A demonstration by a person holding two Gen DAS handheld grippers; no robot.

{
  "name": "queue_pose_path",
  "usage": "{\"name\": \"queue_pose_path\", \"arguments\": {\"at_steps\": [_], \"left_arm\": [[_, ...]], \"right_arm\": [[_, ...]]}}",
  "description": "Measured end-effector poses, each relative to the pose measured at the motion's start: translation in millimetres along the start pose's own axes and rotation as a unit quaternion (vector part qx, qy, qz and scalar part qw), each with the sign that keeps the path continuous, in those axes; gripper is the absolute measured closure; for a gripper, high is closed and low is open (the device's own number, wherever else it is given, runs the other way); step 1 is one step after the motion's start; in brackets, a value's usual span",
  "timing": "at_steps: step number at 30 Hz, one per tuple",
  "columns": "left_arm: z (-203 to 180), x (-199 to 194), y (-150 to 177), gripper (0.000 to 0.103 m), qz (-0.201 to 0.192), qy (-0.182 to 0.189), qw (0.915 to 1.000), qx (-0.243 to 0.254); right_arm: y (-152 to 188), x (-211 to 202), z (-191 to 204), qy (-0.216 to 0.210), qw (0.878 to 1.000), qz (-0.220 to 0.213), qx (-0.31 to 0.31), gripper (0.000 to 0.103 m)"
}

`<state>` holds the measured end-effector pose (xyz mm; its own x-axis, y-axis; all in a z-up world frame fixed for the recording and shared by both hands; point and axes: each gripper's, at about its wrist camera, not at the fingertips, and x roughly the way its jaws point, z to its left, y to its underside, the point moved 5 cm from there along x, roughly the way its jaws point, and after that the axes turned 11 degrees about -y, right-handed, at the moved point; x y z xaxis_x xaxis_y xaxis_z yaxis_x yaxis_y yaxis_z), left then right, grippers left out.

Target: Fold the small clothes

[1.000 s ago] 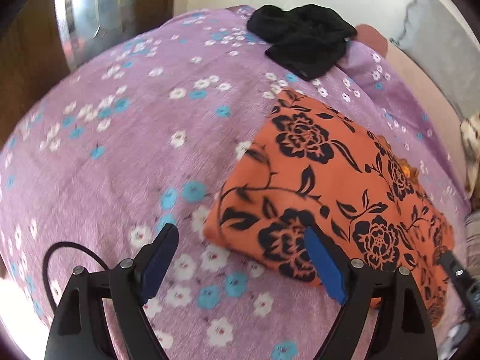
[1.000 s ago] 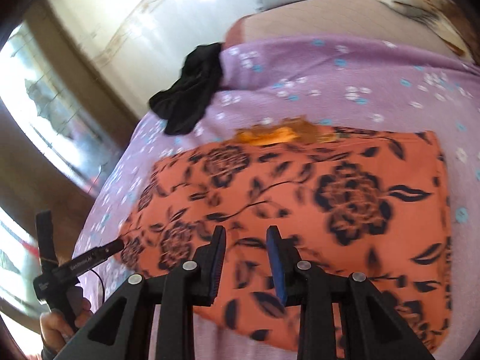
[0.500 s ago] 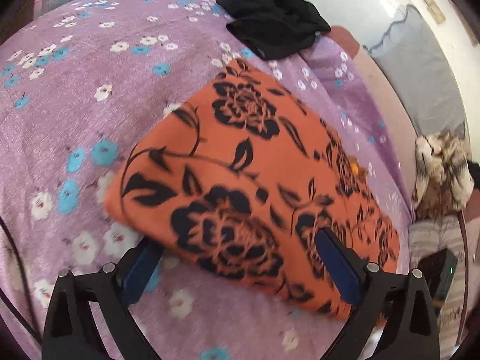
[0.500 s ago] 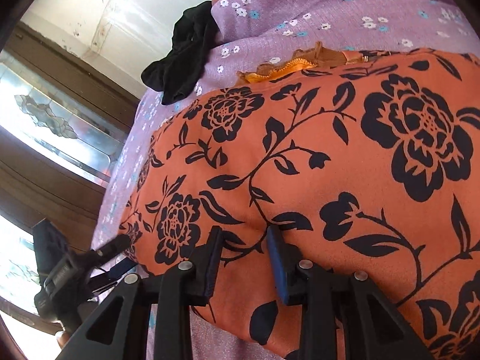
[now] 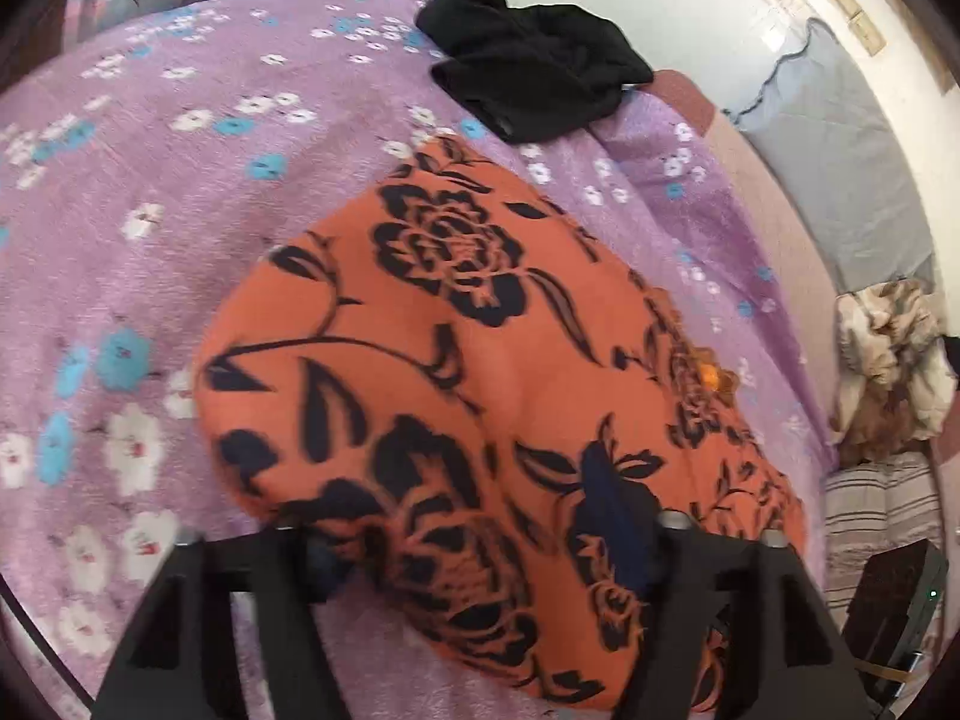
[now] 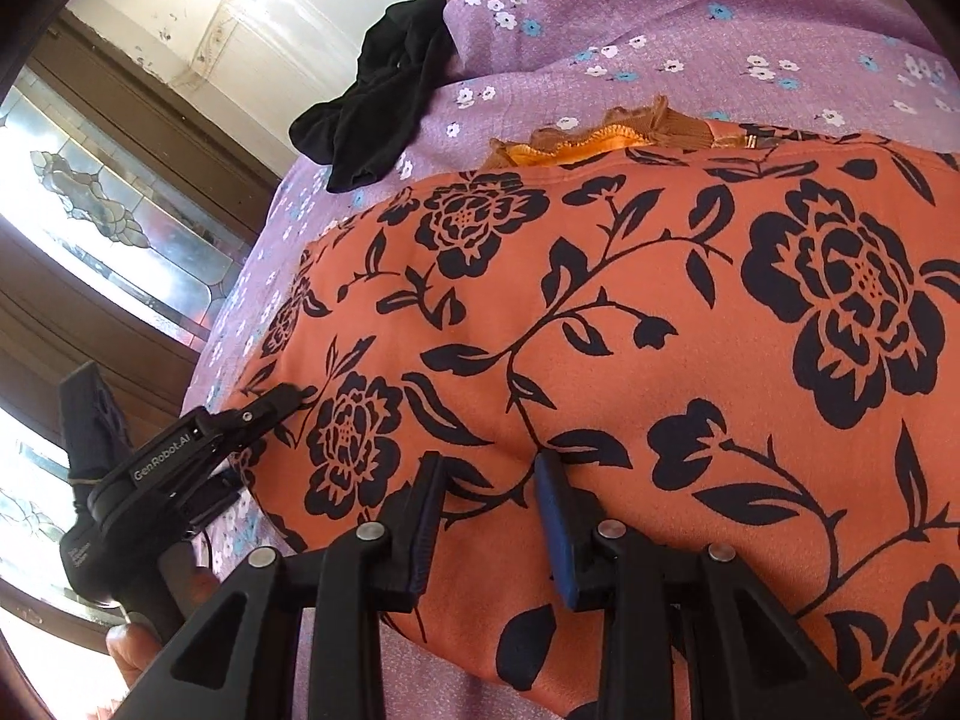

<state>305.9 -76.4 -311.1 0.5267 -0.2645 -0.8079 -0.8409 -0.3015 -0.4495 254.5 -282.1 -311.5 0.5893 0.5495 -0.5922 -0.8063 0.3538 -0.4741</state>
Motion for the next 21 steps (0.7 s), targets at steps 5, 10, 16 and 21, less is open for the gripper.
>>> {"name": "queue_pose_path", "arguments": {"at_steps": [5, 10, 16, 21], "left_arm": [[0, 3, -5, 0.067, -0.016, -0.027, 0.9995, -0.003], [-8, -2, -8, 0.075, -0.034, -0.037, 0.9985, 0.02], [-38, -25, -8, 0.078, -0.097, -0.057, 0.9879, 0.106], [-91, -52, 8, 0.079, -0.162, -0.059, 0.9608, 0.218]], "right_arm": [[-11, -4, 12, 0.011, 0.999, -0.029, -0.043, 0.067], [-15, 6, -28, -0.072, 0.994, -0.004, 0.079, 0.068], [-22, -20, -44, -0.111, 0.984, -0.032, 0.139, 0.068], [-38, -58, -67, -0.134, 0.972, -0.084, 0.173, 0.064]]}}
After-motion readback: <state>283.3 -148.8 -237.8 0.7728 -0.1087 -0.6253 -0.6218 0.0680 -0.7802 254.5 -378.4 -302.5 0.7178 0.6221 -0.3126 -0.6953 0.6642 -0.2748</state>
